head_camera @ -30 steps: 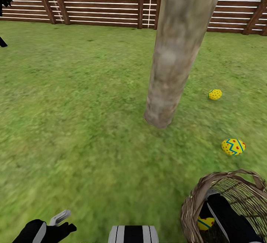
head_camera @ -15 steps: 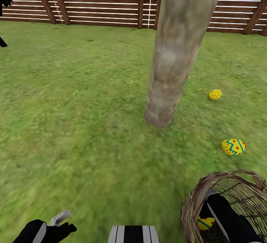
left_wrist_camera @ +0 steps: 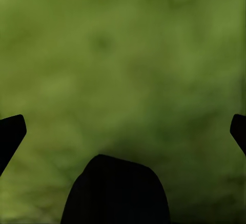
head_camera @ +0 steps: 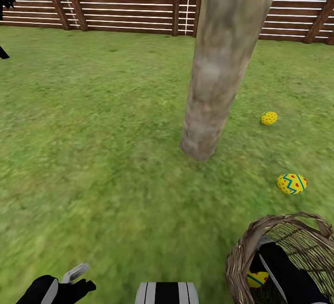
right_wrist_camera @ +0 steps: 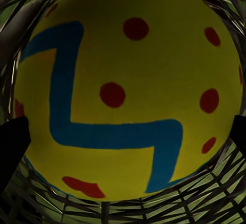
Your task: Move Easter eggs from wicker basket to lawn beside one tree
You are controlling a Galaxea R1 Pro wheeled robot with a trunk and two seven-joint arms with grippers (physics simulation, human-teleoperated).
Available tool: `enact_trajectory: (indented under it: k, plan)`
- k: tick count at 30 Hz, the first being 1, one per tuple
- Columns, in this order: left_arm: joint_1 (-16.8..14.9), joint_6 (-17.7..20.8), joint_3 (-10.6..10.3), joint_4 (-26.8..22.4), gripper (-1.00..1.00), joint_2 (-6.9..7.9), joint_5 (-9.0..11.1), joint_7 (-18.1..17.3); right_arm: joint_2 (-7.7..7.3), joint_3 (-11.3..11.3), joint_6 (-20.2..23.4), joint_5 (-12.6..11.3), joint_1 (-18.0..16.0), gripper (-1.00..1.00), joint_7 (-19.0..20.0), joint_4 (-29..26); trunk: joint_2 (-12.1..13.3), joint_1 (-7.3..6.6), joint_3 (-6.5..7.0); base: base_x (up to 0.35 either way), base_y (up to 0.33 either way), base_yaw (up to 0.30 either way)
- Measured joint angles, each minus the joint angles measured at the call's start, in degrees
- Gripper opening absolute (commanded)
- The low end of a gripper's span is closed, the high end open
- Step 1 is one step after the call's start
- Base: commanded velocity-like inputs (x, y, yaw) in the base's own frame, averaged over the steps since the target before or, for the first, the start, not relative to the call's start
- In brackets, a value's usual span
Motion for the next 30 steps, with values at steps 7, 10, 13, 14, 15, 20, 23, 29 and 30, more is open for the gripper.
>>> enact_trajectory:
  k: [7,10,13,14,15,20,23,29,30]
  plan:
    - [0.0,0.0,0.02,0.23,1.0,-0.03,0.01,0.0,0.01,0.24,0.0,0.21,-0.03,-1.0,-0.03,0.07,-0.01,-0.01,0.0,0.0,0.0,0.0]
    - [0.0,0.0,0.03,0.27,1.0,-0.06,0.01,0.0,0.01,0.04,-0.03,0.06,-0.04,-1.0,-0.04,0.12,-0.01,-0.01,0.0,0.0,0.0,0.0]
    - [0.03,0.02,0.04,0.32,1.0,-0.06,0.02,0.0,-0.02,0.08,-1.27,0.17,-0.04,-1.0,0.01,0.68,-0.01,-0.02,0.0,0.0,0.0,0.0]
    - [0.03,0.02,0.04,0.34,1.0,-0.05,0.01,0.0,-0.02,0.05,-1.22,0.14,-0.05,-1.0,0.02,0.73,-0.01,-0.02,0.01,0.0,0.0,0.0]
    - [0.03,0.02,0.04,0.35,1.0,-0.04,0.02,0.0,-0.07,0.01,-1.35,0.02,-0.04,-1.0,0.03,0.78,-0.01,-0.02,0.0,0.0,0.0,0.0]
    - [1.51,-0.68,1.29,-0.94,1.0,1.61,0.26,-0.01,-1.6,-0.07,-1.11,-0.32,-0.06,-1.0,0.16,0.78,0.02,-0.02,0.0,0.0,0.0,0.0]
    - [1.57,-1.63,1.68,-1.62,1.0,0.63,0.15,0.6,-0.85,-0.15,-0.99,-0.39,-0.09,-1.0,0.0,1.6,0.01,-0.03,0.01,0.0,0.0,0.0]
    - [1.58,-3.56,1.57,-1.63,1.0,-0.15,0.24,0.46,-0.94,-0.16,-1.2,-0.83,-0.09,-1.0,-0.17,1.81,0.01,-0.04,0.01,0.0,0.0,0.0]
    - [1.58,-3.88,1.52,-1.59,1.0,-0.17,0.21,0.46,-0.94,-0.16,-1.2,-0.86,-0.1,-1.0,-0.21,1.82,0.01,-0.04,0.01,0.0,0.0,0.0]
